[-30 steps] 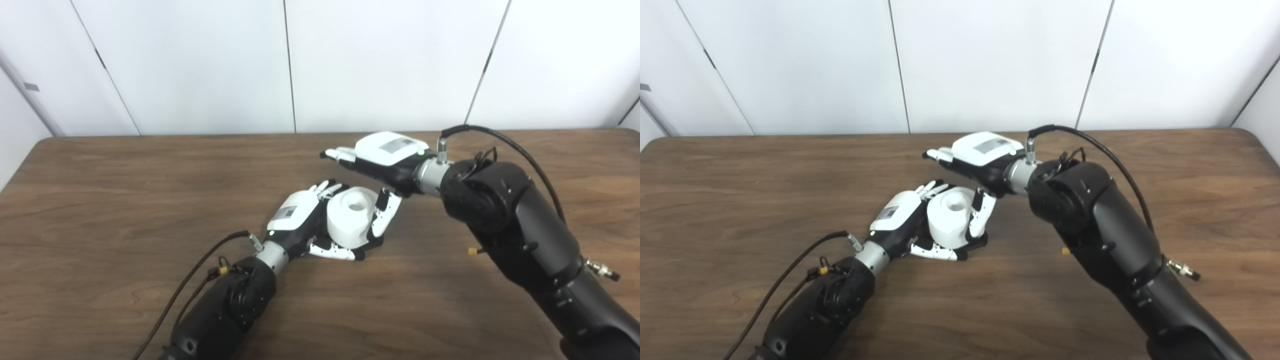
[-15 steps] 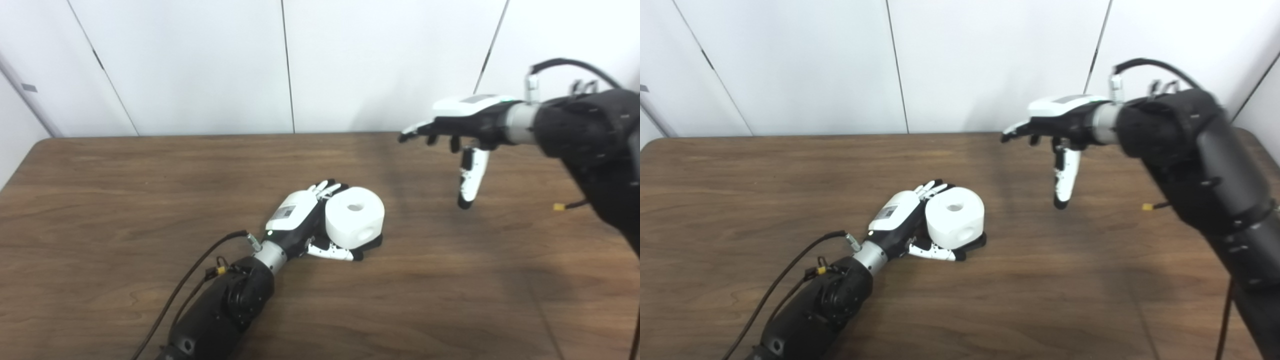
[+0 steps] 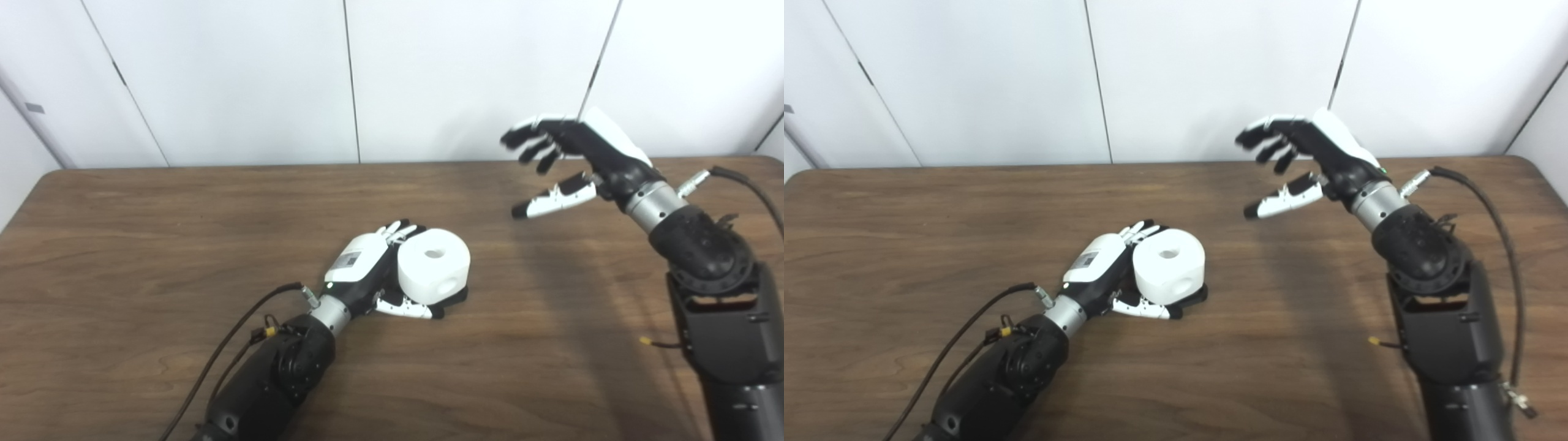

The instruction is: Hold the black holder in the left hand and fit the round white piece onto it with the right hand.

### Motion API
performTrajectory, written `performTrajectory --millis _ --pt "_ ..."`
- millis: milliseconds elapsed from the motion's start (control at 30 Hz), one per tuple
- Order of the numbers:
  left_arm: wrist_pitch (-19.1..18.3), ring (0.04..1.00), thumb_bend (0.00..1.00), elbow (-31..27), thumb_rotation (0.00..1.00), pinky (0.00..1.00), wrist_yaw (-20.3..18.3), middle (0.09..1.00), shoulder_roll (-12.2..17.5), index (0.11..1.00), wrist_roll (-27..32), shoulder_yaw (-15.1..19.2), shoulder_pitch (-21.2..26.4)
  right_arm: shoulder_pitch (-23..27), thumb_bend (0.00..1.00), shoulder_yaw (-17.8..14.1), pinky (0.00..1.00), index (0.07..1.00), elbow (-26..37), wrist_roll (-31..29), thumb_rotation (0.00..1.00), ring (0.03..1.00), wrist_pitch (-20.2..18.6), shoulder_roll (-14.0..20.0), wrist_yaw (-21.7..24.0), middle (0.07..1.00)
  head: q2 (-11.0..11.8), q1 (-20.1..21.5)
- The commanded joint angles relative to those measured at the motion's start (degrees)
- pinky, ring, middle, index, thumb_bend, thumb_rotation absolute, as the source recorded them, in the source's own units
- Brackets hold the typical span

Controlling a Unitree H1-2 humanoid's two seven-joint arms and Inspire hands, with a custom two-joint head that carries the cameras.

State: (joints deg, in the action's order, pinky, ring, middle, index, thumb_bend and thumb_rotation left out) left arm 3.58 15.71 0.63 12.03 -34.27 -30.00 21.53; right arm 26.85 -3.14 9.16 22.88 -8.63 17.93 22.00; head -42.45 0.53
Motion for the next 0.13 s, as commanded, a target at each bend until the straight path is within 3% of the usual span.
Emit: performTrajectory --millis 0,100 --pt "-0.49 1.0 0.52 3.0 0.06 1.0 -4.66 0.931 0.87 0.481 -1.1 -1.77 -2.26 0.29 0.71 -1.51 0.52 0.696 -0.72 -2.34 0.05 0.644 4.82 -0.58 -5.52 0.723 0.0 -0.09" --pt "-0.1 1.0 0.52 2.88 0.06 1.0 -4.47 0.93 1.05 0.482 -0.93 -1.73 -2.44 -1.19 0.71 -1.36 0.52 0.695 -3.16 -3.77 0.07 0.636 8.28 -1.34 -9.12 0.726 0.1 -0.38"
